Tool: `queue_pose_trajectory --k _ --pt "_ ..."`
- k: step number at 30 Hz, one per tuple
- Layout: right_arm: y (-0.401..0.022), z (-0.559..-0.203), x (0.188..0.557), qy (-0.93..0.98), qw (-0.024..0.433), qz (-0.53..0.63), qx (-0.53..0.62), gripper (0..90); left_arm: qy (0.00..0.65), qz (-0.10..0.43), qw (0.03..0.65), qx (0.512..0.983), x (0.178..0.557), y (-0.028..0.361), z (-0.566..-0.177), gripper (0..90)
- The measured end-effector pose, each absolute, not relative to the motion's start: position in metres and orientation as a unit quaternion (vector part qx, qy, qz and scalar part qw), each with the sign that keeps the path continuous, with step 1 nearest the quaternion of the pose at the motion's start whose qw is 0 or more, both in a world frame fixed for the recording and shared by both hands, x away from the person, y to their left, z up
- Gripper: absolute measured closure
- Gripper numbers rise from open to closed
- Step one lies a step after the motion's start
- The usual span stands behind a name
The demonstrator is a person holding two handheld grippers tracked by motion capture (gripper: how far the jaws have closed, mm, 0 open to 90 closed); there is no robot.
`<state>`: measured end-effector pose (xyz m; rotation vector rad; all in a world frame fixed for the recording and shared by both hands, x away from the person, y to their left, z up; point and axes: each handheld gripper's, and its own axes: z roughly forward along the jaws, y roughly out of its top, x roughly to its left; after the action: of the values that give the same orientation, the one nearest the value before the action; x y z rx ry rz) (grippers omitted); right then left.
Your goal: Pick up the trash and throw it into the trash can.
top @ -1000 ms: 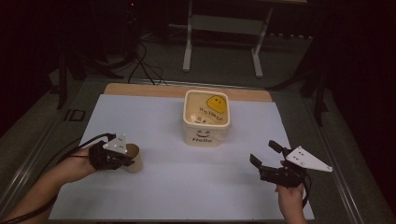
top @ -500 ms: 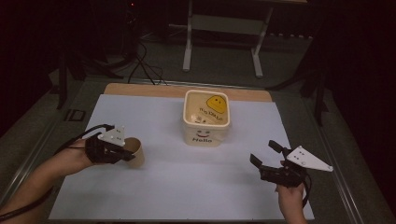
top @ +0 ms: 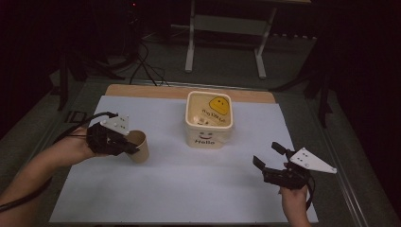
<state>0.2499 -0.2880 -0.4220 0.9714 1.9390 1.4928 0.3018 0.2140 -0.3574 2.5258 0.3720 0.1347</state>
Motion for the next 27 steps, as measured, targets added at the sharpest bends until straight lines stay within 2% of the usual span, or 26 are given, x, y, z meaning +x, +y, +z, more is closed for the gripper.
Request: queue_pose_trajectory --k 27 --pt "-0.288 -0.423 0.251 0.715 0.247 0.548 0.355 13.4 0.111 0.05 0.282 0.952 0.326 0.185 -0.289 88.6"
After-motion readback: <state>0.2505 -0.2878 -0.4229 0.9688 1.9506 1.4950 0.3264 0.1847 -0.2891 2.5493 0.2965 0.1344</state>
